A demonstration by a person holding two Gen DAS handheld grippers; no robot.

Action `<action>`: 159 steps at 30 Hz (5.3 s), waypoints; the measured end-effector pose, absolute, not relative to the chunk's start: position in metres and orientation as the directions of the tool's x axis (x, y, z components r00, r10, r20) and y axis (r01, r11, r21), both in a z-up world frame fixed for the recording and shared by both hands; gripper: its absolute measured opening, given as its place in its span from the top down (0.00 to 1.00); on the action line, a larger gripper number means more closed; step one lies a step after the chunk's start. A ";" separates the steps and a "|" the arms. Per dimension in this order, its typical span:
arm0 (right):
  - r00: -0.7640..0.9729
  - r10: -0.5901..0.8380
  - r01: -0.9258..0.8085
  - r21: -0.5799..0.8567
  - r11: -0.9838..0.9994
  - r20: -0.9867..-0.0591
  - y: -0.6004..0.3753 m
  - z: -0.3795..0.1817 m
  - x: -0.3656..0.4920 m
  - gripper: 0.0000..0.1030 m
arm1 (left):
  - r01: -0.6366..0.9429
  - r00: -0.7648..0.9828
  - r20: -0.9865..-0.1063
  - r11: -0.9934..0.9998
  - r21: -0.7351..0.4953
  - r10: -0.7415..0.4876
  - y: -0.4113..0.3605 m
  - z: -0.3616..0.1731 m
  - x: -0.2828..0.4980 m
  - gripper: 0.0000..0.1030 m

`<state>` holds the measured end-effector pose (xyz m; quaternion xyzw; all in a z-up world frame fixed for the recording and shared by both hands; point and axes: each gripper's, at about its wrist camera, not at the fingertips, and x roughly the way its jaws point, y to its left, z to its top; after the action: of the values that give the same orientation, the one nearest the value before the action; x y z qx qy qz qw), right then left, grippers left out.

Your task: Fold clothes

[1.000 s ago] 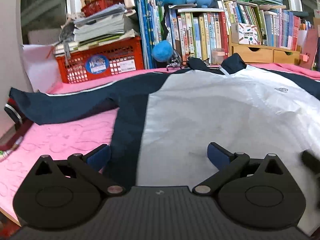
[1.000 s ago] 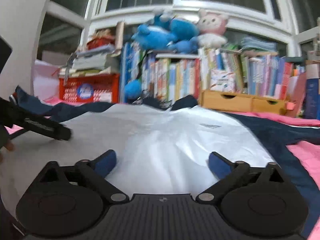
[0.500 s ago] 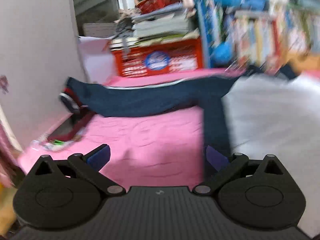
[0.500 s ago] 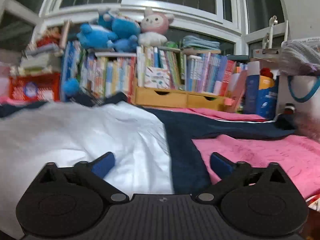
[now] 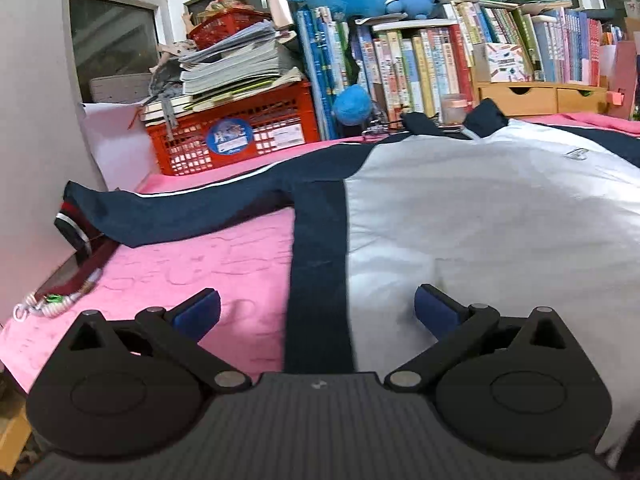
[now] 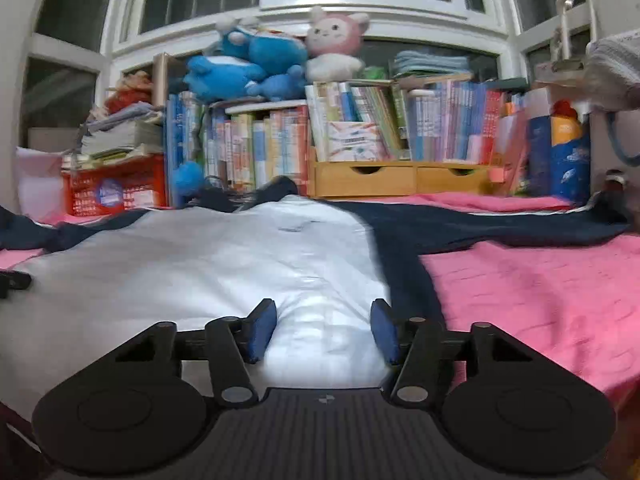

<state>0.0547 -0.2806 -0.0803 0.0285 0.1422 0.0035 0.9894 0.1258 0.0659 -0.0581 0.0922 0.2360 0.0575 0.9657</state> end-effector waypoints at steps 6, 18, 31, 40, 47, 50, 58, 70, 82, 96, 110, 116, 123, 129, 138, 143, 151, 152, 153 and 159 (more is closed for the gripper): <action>0.970 -0.054 0.066 0.046 0.997 -0.236 -0.286 -0.073 0.051 0.47 | -0.081 0.888 -0.411 0.950 0.303 0.207 0.062 -0.057 0.121 0.00; 0.961 0.126 -0.112 0.070 0.991 -0.244 -0.249 -0.067 0.092 0.39 | -0.033 0.882 -0.462 0.990 0.136 0.092 0.091 -0.034 0.109 0.00; 0.939 0.091 -0.088 0.024 0.996 -0.331 -0.204 -0.052 0.157 0.24 | 0.028 0.870 -0.494 0.999 0.020 -0.014 0.044 -0.040 0.185 0.00; 0.829 -0.318 0.317 -0.082 0.945 -0.460 -0.284 -0.055 0.167 0.19 | -0.215 0.813 -0.523 0.967 0.136 0.255 0.113 -0.040 0.168 0.00; 0.921 0.049 -0.032 0.051 0.998 -0.385 -0.239 -0.035 0.152 0.14 | -0.045 0.859 -0.512 0.998 -0.038 0.020 0.079 -0.015 0.169 0.00; 0.893 0.202 -0.208 0.030 0.978 -0.402 -0.193 -0.050 0.137 0.12 | 0.011 0.824 -0.566 1.000 -0.011 -0.016 0.054 -0.032 0.162 0.00; 0.858 0.144 -0.137 0.049 0.989 -0.492 -0.189 -0.073 0.109 0.00 | -0.030 0.770 -0.635 0.998 0.059 0.061 0.028 -0.040 0.137 0.00; 0.892 0.091 -0.122 -0.041 0.992 -0.442 -0.176 -0.031 0.008 0.00 | -0.008 0.707 -0.705 0.998 0.067 0.053 0.011 -0.025 0.049 0.00; 0.909 0.088 -0.041 0.122 0.992 -0.407 -0.169 -0.020 -0.096 0.00 | 0.003 0.712 -0.702 1.000 0.029 0.019 0.019 -0.022 -0.021 0.00; 0.885 0.018 -0.019 0.002 1.000 -0.465 -0.159 -0.039 -0.095 0.00 | -0.016 0.683 -0.728 0.998 0.056 0.052 0.023 -0.040 -0.027 0.00; 0.938 -0.002 -0.003 -0.015 1.000 -0.348 -0.192 -0.017 -0.086 0.00 | -0.032 0.732 -0.679 0.998 0.046 0.055 0.031 -0.016 0.003 0.00; 0.934 -0.171 0.229 0.159 0.960 -0.314 -0.294 0.001 -0.044 0.00 | -0.037 0.742 -0.670 0.999 0.014 0.037 0.036 0.000 0.054 0.00; 0.883 -0.393 0.439 0.160 0.884 -0.256 -0.394 -0.004 0.022 0.00 | -0.072 0.747 -0.660 0.996 0.043 0.083 0.037 -0.004 0.126 0.00; 0.791 -0.557 0.592 0.088 0.801 -0.251 -0.479 -0.024 0.111 0.00 | -0.104 0.724 -0.676 0.990 0.091 0.138 0.024 -0.020 0.193 0.00; 0.701 -0.617 0.661 0.001 0.750 -0.358 -0.568 -0.038 0.233 0.00 | -0.062 0.755 -0.652 0.998 0.023 0.062 0.030 -0.044 0.229 0.00; 0.642 -0.644 0.694 -0.042 0.719 -0.416 -0.592 -0.044 0.275 0.61 | -0.047 0.777 -0.628 0.999 0.008 0.042 0.032 -0.046 0.233 0.00; 0.791 -0.543 0.545 -0.080 0.835 -0.284 -0.499 0.002 0.275 0.90 | -0.046 0.775 -0.631 0.999 0.003 0.038 0.033 -0.044 0.237 0.00; 0.843 -0.471 0.466 -0.084 0.880 -0.258 -0.471 0.015 0.274 0.90 | -0.046 0.775 -0.631 0.999 0.003 0.037 0.033 -0.045 0.237 0.00; 0.889 -0.387 0.376 -0.091 0.922 -0.245 -0.438 0.025 0.274 0.90 | -0.046 0.775 -0.630 0.999 0.002 0.037 0.033 -0.044 0.237 0.00; 0.926 0.169 -0.220 -0.121 0.968 -0.337 -0.240 0.024 0.283 0.90 | -0.038 0.779 -0.627 0.999 -0.012 0.022 0.035 -0.044 0.234 0.00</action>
<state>0.2832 -0.2404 0.0239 -0.0784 0.1644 0.0994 0.9782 0.2342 0.0346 -0.0439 -0.0118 0.3321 0.0159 0.9430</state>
